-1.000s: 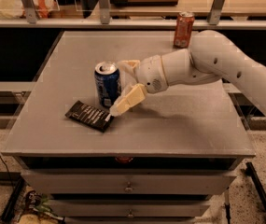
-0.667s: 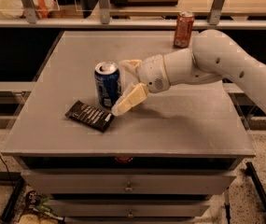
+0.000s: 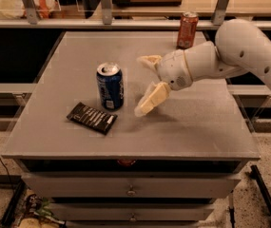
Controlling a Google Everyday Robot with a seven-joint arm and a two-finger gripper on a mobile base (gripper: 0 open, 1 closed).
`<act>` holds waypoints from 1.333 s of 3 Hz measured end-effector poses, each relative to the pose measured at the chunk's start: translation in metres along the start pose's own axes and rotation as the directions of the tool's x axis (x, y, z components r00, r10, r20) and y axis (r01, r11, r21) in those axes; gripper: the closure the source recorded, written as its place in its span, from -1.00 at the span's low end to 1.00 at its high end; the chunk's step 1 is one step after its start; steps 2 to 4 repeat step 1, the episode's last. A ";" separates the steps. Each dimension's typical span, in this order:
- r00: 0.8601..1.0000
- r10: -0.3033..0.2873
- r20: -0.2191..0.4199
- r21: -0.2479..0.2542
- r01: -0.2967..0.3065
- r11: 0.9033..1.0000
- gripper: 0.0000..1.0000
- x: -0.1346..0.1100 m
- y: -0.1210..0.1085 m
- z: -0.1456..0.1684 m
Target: Move pepsi can near rxbar chocolate
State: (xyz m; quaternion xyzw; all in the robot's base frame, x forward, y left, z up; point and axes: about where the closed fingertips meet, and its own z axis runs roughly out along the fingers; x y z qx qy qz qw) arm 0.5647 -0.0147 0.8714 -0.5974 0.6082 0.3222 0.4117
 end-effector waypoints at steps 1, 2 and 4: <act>0.996 -0.058 -0.062 -0.016 0.058 0.998 -1.00 0.010 -0.004 -0.022; 0.996 -0.058 -0.062 -0.016 0.058 0.998 -1.00 0.010 -0.004 -0.022; 0.996 -0.058 -0.062 -0.016 0.058 0.998 -1.00 0.010 -0.004 -0.022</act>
Offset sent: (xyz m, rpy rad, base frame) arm 0.0000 0.0000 0.0000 0.0000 0.0000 0.0000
